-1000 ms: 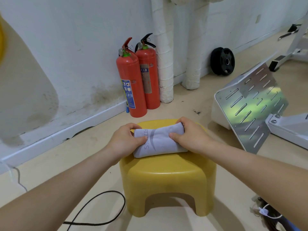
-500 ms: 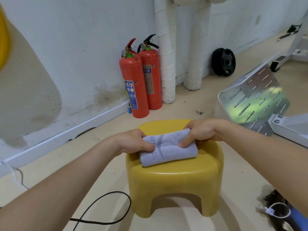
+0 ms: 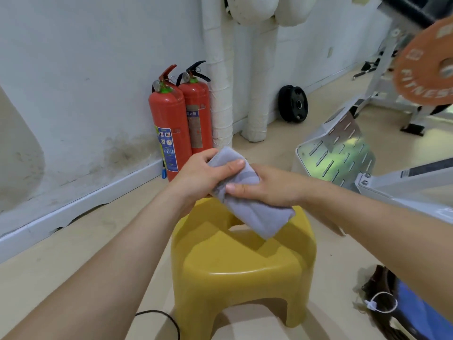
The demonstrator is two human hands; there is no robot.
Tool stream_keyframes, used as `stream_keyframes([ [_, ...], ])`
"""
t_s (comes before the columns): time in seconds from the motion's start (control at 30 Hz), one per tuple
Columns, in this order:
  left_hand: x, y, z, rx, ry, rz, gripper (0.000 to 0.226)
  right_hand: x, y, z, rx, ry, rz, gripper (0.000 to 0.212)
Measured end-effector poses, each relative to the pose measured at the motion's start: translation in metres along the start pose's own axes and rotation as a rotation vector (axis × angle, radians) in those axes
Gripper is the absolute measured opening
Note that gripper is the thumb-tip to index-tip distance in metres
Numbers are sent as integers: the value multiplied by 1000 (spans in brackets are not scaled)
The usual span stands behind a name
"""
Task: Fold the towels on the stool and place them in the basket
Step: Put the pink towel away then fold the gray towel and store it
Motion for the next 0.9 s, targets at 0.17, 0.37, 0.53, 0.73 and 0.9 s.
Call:
stream_keyframes([
  [0.17, 37, -30, -49, -156, 37, -91, 29, -41, -16, 53, 124, -335, -177, 36],
  [0.37, 29, -59, -127, -83, 341, -193, 5, -109, -51, 70, 453, -121, -366, 73],
  [0.53, 5, -65, -180, 19, 288, -117, 33, -163, -93, 72, 586, -141, -383, 58],
  [0.73, -30, -37, -282, -205, 337, 116, 71, -220, -179, 70, 918, -508, -360, 41],
  [0.9, -39, -13, -385, -113, 441, 11, 56, -266, -267, 68, 1168, -675, -477, 34],
])
Point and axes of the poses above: each hand's wrist, its own x-axis towards the middle knuckle, its own z-axis out of the back of the hand, y = z × x, the point moved 3 cm from there along x, towards the middle knuckle, and after that the axes turned 1 degree about -z, right-handed, at the moved point
